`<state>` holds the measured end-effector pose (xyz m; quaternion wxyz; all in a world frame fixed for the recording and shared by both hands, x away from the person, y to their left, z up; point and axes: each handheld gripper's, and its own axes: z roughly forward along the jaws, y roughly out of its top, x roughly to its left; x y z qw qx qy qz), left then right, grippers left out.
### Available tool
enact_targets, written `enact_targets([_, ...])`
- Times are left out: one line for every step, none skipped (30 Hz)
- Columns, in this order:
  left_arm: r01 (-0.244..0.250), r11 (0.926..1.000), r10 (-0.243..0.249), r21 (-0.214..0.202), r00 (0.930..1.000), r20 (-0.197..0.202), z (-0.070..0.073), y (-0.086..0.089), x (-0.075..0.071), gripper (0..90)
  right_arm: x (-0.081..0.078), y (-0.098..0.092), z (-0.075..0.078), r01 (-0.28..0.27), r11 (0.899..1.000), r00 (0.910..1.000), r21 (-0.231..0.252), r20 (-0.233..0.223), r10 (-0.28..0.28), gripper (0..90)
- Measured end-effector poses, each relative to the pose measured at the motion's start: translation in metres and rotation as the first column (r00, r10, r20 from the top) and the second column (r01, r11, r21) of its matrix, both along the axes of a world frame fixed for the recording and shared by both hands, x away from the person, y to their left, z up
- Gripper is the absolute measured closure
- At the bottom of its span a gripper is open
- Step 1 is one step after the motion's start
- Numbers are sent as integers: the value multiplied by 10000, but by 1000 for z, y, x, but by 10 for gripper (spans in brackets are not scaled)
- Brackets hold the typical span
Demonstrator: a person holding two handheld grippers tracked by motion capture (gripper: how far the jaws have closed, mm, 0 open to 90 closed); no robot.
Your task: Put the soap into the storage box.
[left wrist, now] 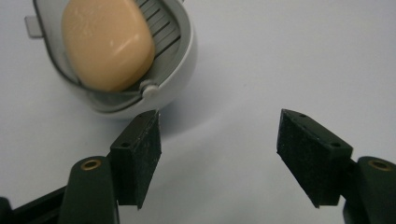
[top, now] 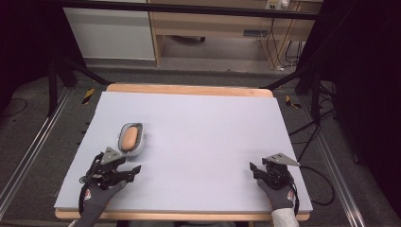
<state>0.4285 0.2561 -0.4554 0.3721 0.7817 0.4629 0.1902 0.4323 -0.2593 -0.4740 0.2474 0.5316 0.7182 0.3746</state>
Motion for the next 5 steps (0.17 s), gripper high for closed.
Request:
enact_targets([-32,10000,32,31,10000,-55,-1,3,-1,296,0,-1,0,-8,10000,10000,-91,40,9,433])
enact_targets([-107,9999,107,89,9999,-69,-3,7,-2,293,0,-1,-1,9,9999,10000,-110,34,-9,431])
enact_targets([-173,9997,175,163,9998,-111,-4,10,-2,290,0,-1,-1,-11,9999,10000,-165,39,12,432])
enact_targets([-290,9995,293,124,9994,-179,-5,13,-2,289,-1,-1,0,9,9999,10000,-145,4,-9,432])
enact_targets([-290,9995,293,124,9994,-179,-5,13,-2,286,-1,-1,0,29,9998,10000,-207,36,-28,431])
